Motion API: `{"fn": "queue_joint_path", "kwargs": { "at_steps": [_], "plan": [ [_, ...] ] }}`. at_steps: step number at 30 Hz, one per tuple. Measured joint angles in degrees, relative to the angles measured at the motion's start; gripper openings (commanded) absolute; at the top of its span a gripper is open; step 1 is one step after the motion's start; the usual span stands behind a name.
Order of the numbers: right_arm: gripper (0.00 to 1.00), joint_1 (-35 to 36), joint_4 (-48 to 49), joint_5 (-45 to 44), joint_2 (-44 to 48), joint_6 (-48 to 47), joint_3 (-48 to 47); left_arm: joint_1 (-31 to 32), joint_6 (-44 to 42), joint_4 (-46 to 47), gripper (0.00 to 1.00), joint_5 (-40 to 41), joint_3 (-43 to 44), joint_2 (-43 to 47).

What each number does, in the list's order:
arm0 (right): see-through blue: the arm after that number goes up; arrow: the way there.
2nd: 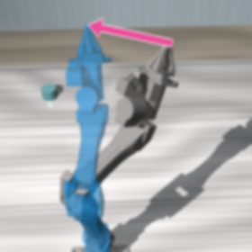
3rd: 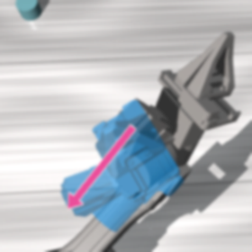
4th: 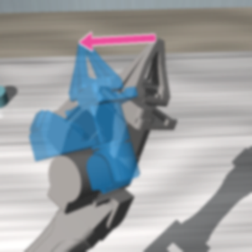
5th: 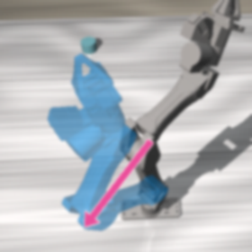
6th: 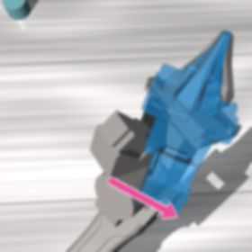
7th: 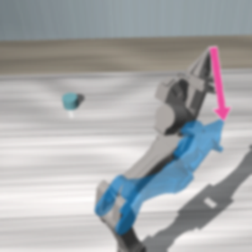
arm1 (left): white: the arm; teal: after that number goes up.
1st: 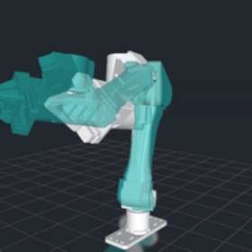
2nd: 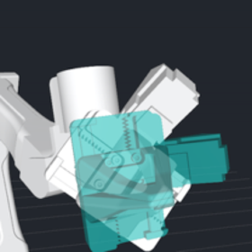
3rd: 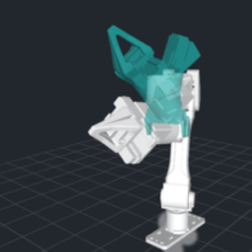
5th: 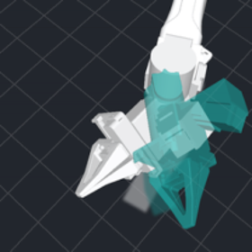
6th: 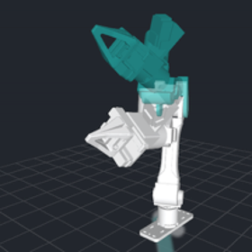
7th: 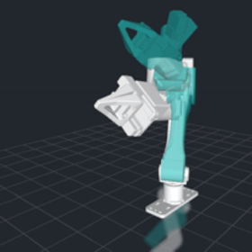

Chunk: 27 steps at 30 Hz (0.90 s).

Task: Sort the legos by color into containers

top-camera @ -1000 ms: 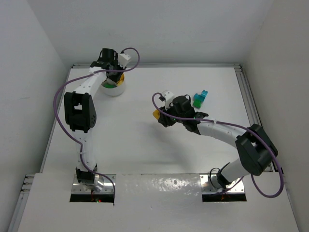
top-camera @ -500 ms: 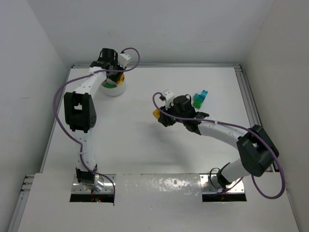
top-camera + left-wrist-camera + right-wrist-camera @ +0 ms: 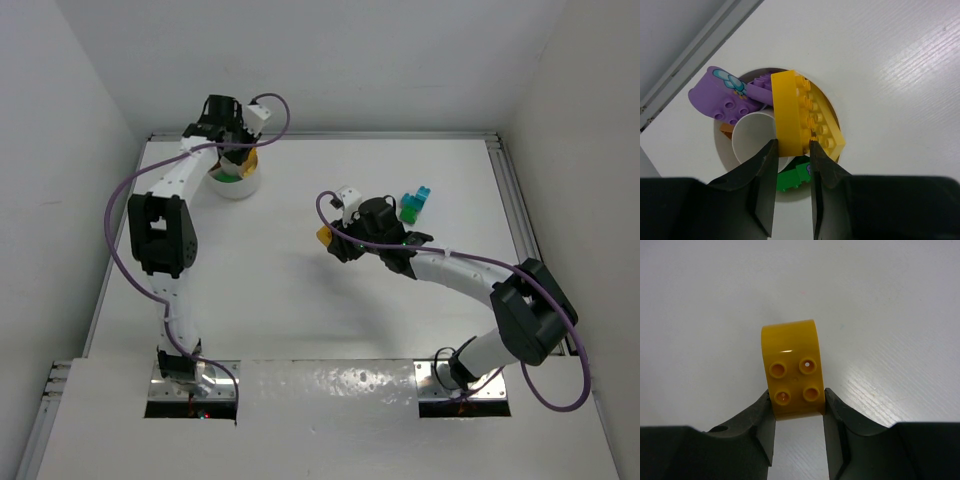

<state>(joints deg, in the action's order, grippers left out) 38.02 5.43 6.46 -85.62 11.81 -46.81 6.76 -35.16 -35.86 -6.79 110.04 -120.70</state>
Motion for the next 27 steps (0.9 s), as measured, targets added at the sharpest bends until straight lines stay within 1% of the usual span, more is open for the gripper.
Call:
{"fn": "queue_joint_path", "kwargs": {
  "at_steps": [8,10,12,15,18,20,22,24,27],
  "plan": [
    [0.00,0.00,0.00,0.00,0.00,-0.04,0.00,0.00,-4.72,0.00,0.00,0.17,0.00,1.40],
    [0.00,0.00,0.00,0.00,0.00,-0.02,0.00,-0.15,-4.81,1.60,0.00,0.07,-1.62,2.60],
    [0.00,0.00,0.02,0.02,0.00,0.00,0.00,-0.59,-2.97,5.18,0.00,-1.36,-5.70,5.20],
    [0.00,0.00,0.02,0.07,0.00,0.00,0.00,-1.77,1.88,13.18,0.00,-5.05,-15.69,11.19],
    [0.00,0.00,0.02,0.07,0.00,0.00,0.00,-3.21,6.08,22.99,0.00,-8.46,-25.66,16.37],
    [0.00,0.00,0.02,0.04,0.00,0.02,0.00,-4.28,9.20,28.52,0.00,-10.45,-30.32,18.03],
    [0.00,0.00,0.02,0.02,0.04,0.07,0.00,-5.46,13.53,36.85,0.00,-14.05,-35.87,19.15],
    [0.00,0.00,0.11,-0.11,0.17,0.31,0.02,-6.10,16.85,42.34,0.00,-16.57,-39.60,19.47],
    [0.00,0.00,0.39,-0.52,0.59,1.09,0.13,-6.45,20.33,46.03,0.00,-19.45,-41.22,19.50]
  ]
}}
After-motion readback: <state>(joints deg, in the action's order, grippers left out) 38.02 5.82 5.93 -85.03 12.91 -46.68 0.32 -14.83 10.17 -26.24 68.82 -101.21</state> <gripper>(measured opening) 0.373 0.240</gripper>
